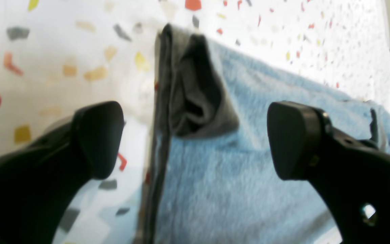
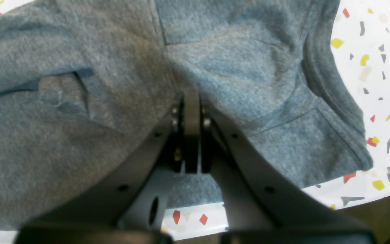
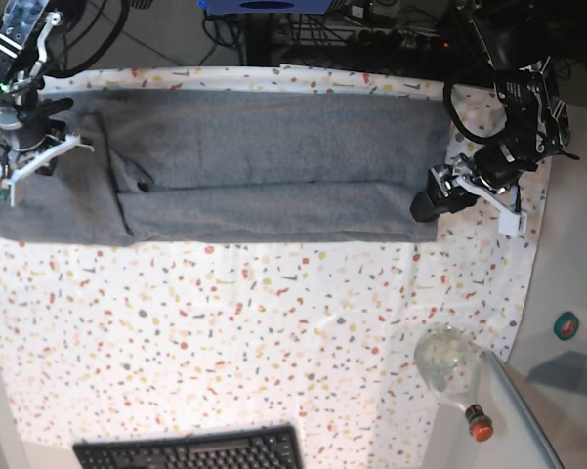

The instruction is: Layout the t-shirt on the table in an organized manner, then fold the t-shirt properly

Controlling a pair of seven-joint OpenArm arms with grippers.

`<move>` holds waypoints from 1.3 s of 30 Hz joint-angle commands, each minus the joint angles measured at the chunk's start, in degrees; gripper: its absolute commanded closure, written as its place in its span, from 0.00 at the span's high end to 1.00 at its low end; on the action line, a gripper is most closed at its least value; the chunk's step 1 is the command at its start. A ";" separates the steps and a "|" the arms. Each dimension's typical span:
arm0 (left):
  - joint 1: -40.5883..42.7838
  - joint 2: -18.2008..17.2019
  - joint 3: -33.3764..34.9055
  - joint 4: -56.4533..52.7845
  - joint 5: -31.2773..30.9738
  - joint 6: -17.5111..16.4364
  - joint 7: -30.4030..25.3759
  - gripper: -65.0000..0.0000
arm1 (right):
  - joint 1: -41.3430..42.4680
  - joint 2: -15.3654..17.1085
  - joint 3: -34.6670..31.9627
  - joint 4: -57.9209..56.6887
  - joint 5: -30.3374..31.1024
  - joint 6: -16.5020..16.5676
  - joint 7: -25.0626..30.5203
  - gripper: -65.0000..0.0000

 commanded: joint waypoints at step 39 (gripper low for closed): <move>8.15 -1.89 30.20 33.10 4.81 37.10 -2.52 0.00 | 1.99 1.34 0.64 0.93 0.51 0.17 1.13 0.00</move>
